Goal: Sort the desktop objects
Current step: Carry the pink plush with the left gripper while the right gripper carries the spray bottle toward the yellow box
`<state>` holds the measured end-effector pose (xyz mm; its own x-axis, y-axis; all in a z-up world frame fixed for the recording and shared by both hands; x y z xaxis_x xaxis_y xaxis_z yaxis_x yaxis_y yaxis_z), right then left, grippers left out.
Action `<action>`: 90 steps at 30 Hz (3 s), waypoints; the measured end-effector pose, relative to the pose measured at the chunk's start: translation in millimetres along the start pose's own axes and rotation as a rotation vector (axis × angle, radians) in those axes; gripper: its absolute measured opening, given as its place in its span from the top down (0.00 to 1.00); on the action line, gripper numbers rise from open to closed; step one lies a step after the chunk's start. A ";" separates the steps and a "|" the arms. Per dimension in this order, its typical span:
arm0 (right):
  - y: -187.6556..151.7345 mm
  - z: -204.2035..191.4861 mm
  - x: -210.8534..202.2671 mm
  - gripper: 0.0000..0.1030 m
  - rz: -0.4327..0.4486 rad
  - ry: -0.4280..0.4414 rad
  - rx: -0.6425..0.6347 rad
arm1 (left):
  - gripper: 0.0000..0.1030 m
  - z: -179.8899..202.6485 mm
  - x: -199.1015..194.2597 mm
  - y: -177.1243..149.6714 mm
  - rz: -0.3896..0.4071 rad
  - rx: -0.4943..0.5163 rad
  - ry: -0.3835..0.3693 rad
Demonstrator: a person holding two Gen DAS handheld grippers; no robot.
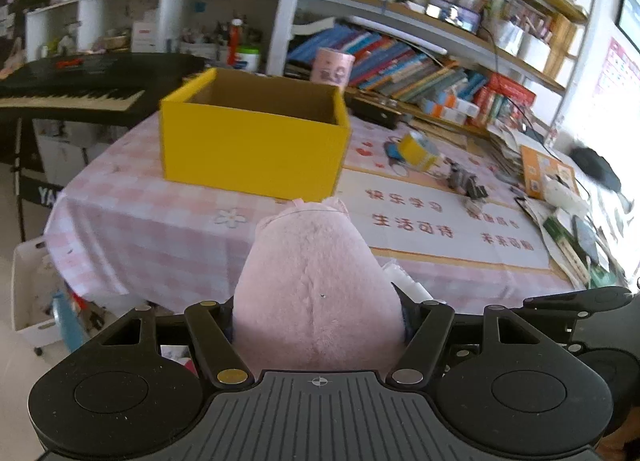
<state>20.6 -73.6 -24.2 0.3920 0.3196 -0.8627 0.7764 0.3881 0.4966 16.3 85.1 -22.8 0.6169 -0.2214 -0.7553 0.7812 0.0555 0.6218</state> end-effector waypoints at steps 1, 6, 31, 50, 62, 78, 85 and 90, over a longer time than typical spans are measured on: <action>1.5 -4.0 0.9 0.71 -0.001 0.005 -0.012 | 0.35 -2.9 -1.8 -0.3 0.005 -0.010 0.006; 8.3 -20.2 4.8 0.71 -0.001 0.023 -0.062 | 0.35 -19.0 -11.1 -2.3 0.029 -0.054 0.032; 27.3 -44.0 16.7 0.71 -0.009 0.056 -0.097 | 0.35 -42.6 -13.7 8.8 0.043 -0.062 0.033; 66.2 -42.0 36.0 0.71 0.001 0.092 -0.168 | 0.35 -58.8 1.1 29.9 0.054 -0.110 0.087; 154.9 -11.6 30.7 0.71 0.164 0.118 -0.215 | 0.35 -61.9 13.6 111.1 0.207 -0.149 0.144; 261.3 56.3 49.7 0.71 0.277 0.112 -0.196 | 0.35 -41.2 51.1 218.7 0.332 -0.118 0.185; 283.0 81.2 81.3 0.71 0.236 0.076 -0.225 | 0.35 -41.3 94.7 238.4 0.270 -0.117 0.199; 291.8 91.1 109.6 0.71 0.180 0.029 -0.290 | 0.35 -43.6 134.5 245.4 0.190 -0.093 0.230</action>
<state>335.1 -4.1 17.4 0.4924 0.4284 -0.7576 0.5216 0.5516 0.6509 295.2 111.3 19.2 0.7498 0.0265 -0.6611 0.6488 0.1660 0.7426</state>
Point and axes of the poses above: each gripper's, at about its wrist camera, not at the fingertips, and x roughly the way its jaws point, z to its right, y to its top, the point moved 5 cm from there along x, roughly the way its jaws point, and after that the axes turned 11 degrees about -z, right-handed, at the moved point
